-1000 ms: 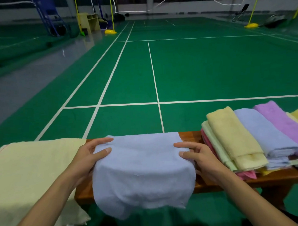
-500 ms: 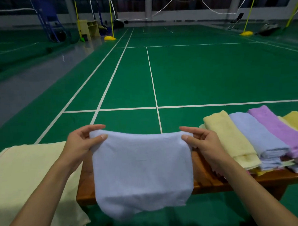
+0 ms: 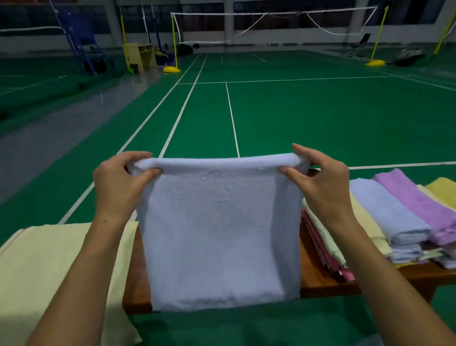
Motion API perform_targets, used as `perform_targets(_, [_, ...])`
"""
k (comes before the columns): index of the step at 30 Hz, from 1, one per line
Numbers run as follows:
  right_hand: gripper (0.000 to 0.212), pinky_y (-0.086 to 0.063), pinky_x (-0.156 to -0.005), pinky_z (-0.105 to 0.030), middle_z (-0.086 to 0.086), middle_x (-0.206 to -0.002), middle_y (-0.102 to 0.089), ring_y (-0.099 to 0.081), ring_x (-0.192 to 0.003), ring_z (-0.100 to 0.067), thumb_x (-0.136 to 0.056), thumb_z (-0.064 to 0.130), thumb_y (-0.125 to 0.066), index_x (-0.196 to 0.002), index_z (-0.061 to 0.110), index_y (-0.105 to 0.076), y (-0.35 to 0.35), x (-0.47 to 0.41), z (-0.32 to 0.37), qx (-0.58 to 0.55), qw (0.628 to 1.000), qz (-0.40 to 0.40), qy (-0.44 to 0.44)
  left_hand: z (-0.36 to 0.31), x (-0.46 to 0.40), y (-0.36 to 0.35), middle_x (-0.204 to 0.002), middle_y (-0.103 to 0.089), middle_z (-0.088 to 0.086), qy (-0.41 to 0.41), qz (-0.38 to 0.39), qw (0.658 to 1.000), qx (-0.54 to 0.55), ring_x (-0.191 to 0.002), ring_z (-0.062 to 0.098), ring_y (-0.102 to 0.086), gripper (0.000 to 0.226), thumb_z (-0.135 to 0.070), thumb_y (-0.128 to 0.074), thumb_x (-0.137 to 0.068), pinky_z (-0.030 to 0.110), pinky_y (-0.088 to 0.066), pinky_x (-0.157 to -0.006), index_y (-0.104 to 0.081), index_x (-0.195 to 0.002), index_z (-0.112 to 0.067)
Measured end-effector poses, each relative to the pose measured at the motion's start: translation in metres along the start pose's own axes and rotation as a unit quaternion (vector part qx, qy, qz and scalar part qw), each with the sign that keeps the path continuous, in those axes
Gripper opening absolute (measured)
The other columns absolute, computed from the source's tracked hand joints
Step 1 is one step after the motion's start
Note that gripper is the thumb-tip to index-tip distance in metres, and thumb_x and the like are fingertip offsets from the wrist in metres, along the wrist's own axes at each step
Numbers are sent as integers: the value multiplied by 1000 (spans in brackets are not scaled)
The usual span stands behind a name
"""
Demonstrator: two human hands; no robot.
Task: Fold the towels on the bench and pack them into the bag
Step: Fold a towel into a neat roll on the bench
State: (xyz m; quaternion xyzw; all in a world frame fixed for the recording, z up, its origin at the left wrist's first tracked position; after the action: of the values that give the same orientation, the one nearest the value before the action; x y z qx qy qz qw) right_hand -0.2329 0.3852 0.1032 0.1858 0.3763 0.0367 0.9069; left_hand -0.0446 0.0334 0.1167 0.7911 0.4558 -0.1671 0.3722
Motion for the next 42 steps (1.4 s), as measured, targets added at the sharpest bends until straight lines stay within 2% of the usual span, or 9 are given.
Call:
perform_targets(6, [22, -42, -77, -29, -1, -89, -72, -58, -92, -28, -86, 30, -85, -99, 14, -78, 18, -4, 23, 108, 987, -89, 75, -15, -10, 14, -102, -69, 1, -20, -41, 999, -14, -90, 19, -62, 23, -26, -87, -84, 34, -54, -77, -80, -104, -17])
perform_targets(9, [20, -30, -79, -23, -4, -98, -62, -50, -98, -29, -88, 35, -83, -92, 18, -74, 20, -10, 19, 104, 991, -74, 45, -13, -12, 18, -114, -58, 3, 12, -57, 998, 21, -98, 18, -56, 17, -28, -86, -87, 21, -47, -78, -75, -97, -20])
perform_targets(14, [26, -49, -80, -22, 1, -113, -68, -64, -106, -10, -97, 26, -76, -85, 17, -55, 15, -11, 9, -107, 993, 27, -45, -11, -4, 10, -93, -68, -6, 87, -1, 984, 158, -76, -8, -59, 25, -33, -81, -92, 17, -47, -67, -70, -100, -12])
perform_targets(17, [32, -38, -63, -25, 6, -81, -53, -47, -69, -7, -100, 35, -71, -85, 17, -50, 16, -3, 2, -126, 987, 41, -93, -16, 3, 11, -88, -66, 0, 74, 27, 986, 145, -73, 4, -58, 28, -35, -79, -94, 26, -49, -64, -66, -95, -9])
perform_targets(21, [32, -39, -60, -20, 4, -81, -50, -45, -66, -5, -101, 40, -69, -87, 19, -49, 32, 5, 7, -114, 988, 36, -98, -24, 10, 22, -83, -66, 13, 58, 69, 982, 164, -72, 15, -59, 32, -31, -79, -93, 33, -50, -63, -64, -91, -3])
perform_targets(28, [39, -47, -63, -35, -9, -79, -62, -58, -70, -18, -95, 38, -78, -90, 3, -59, 42, 9, 13, -208, 967, 57, -135, -28, 20, 33, -67, -63, -6, 92, 111, 956, 257, -57, 10, -57, 26, -25, -76, -92, 22, -49, -49, -64, -87, -3])
perform_targets(36, [27, -43, -62, -39, 6, -72, -63, -60, -71, -23, -99, 44, -68, -88, 21, -59, -43, 28, -60, 46, 989, 73, -123, 64, 28, -28, -81, -71, 9, 148, 111, 980, 73, -71, 24, -63, 21, -30, -82, -92, 39, -52, -66, -70, -84, -14])
perform_targets(40, [24, -42, -67, -36, -1, -103, -63, -61, -94, -28, -96, 49, -70, -98, 25, -71, -92, 44, -86, 187, 974, 89, -92, 114, 35, -55, -83, -68, -1, 167, 102, 973, -127, -80, 31, -63, 26, -47, -77, -92, 38, -48, -65, -66, -88, -24])
perform_targets(42, [25, -46, -69, -36, 0, -111, -56, -61, -93, -26, -95, 52, -70, -100, 28, -73, -108, 48, -96, 218, 965, 85, -119, 133, 38, -70, -77, -66, -1, 187, 102, 970, -117, -75, 31, -63, 25, -41, -80, -91, 34, -43, -59, -65, -85, -23])
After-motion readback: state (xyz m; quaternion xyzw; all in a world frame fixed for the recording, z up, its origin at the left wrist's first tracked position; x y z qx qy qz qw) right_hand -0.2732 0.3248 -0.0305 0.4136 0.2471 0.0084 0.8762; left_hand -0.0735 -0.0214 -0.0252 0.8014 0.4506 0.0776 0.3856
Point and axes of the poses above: each hand's wrist, its own x-axis away from the middle knuckle, its own y-axis out of the back of the hand, z = x × y, the point moved 7 cm from there along -x, towards the middle knuckle
